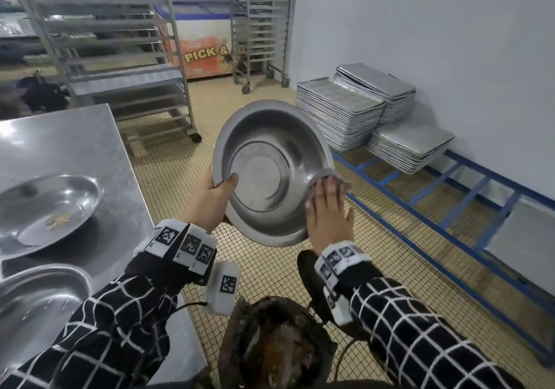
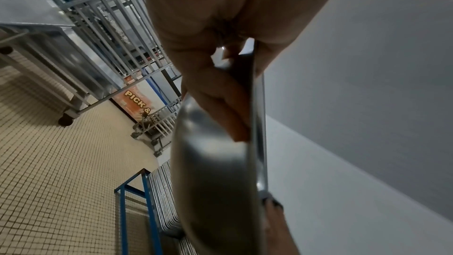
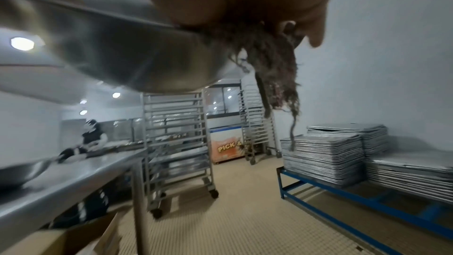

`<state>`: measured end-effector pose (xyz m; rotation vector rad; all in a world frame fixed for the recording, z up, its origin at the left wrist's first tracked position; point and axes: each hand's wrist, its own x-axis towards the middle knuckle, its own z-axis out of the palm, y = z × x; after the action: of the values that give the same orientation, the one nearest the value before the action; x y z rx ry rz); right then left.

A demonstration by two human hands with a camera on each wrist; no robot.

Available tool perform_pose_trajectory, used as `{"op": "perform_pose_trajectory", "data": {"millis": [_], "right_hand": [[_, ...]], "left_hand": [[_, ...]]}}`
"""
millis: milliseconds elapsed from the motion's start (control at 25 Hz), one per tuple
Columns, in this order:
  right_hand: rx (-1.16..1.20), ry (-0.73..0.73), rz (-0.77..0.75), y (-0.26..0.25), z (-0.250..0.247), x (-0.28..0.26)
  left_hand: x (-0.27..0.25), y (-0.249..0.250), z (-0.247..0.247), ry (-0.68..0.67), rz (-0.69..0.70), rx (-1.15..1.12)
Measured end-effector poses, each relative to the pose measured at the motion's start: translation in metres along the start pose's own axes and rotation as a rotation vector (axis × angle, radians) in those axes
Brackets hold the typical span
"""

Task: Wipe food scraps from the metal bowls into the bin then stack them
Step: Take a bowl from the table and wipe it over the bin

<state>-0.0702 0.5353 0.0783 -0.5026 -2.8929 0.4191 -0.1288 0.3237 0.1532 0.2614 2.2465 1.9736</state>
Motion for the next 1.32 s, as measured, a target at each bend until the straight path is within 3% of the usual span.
{"op": "perform_pose_trajectory", "data": {"millis": [200, 320, 400, 520, 600, 720, 800, 880, 1040, 1200, 1320], "right_hand": [[0.534, 0.232, 0.072, 0.015, -0.052, 0.040], [0.562, 0.191, 0.130, 0.023, -0.076, 0.044], [0.558, 0.138, 0.138, 0.026, -0.079, 0.043], [0.546, 0.212, 0.199, 0.023, -0.073, 0.033], [0.681, 0.325, 0.313, 0.014, -0.068, 0.025], [0.968, 0.470, 0.468, -0.012, -0.055, 0.015], [1.114, 0.470, 0.506, -0.031, -0.044, 0.011], [1.180, 0.423, 0.440, -0.047, -0.040, 0.005], [1.002, 0.255, 0.333, -0.052, -0.041, -0.002], [0.931, 0.328, 0.316, -0.051, -0.038, -0.017], [0.767, 0.349, -0.021, -0.067, -0.040, -0.021]], "left_hand": [[-0.001, 0.002, -0.005, -0.086, -0.102, -0.001], [0.001, 0.002, -0.012, -0.179, -0.126, -0.008], [0.003, 0.000, -0.014, -0.165, -0.136, -0.028], [0.007, -0.007, -0.010, 0.036, -0.046, 0.011], [0.004, -0.008, -0.004, 0.107, 0.011, -0.070], [-0.008, -0.010, 0.013, 0.018, 0.084, -0.230], [-0.017, -0.014, 0.027, -0.090, 0.092, -0.209], [-0.023, -0.011, 0.035, -0.117, 0.050, -0.158], [-0.011, -0.003, 0.018, 0.049, -0.073, -0.377], [0.002, -0.003, -0.006, 0.135, -0.093, -0.348], [0.004, -0.005, -0.019, 0.111, -0.069, -0.185]]}}
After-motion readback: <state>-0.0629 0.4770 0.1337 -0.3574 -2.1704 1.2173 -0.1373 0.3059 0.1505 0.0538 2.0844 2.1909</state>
